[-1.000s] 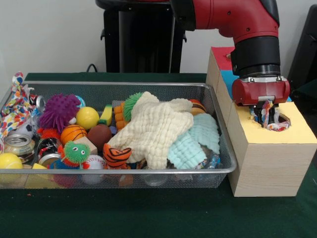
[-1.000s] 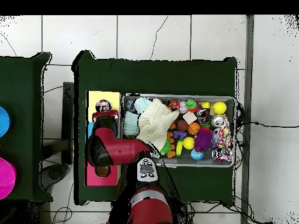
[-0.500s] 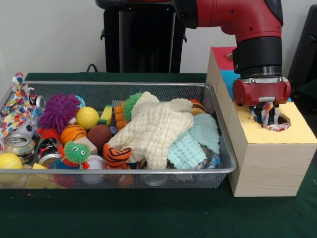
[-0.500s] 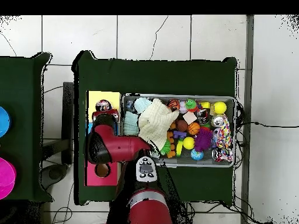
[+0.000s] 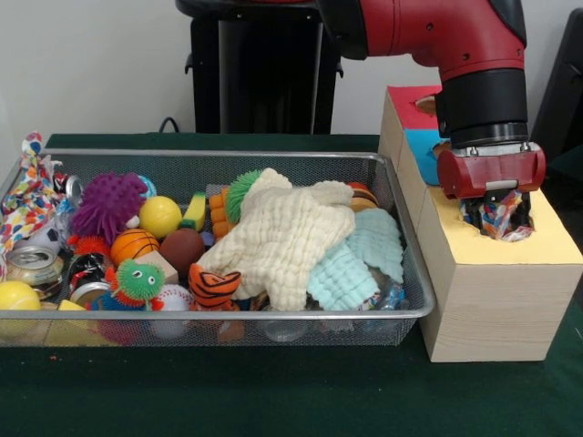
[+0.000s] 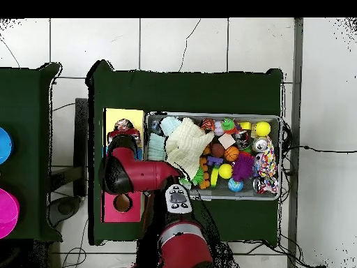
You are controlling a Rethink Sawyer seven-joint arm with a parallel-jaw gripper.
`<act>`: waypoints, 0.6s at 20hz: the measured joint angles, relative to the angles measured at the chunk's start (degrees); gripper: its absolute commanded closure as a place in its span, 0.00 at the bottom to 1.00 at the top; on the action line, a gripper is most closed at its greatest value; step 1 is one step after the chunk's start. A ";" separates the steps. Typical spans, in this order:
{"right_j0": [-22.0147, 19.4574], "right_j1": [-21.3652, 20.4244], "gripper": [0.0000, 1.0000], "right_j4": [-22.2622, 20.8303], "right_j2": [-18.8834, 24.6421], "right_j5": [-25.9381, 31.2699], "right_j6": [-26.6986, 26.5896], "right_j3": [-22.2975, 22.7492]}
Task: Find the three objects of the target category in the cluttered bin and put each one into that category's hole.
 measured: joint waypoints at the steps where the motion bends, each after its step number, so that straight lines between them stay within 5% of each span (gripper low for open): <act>1: -0.06 -0.01 0.00 0.01 0.08 0.01 0.00 0.02; 12: -0.21 -0.09 0.00 0.07 0.23 0.38 0.00 0.05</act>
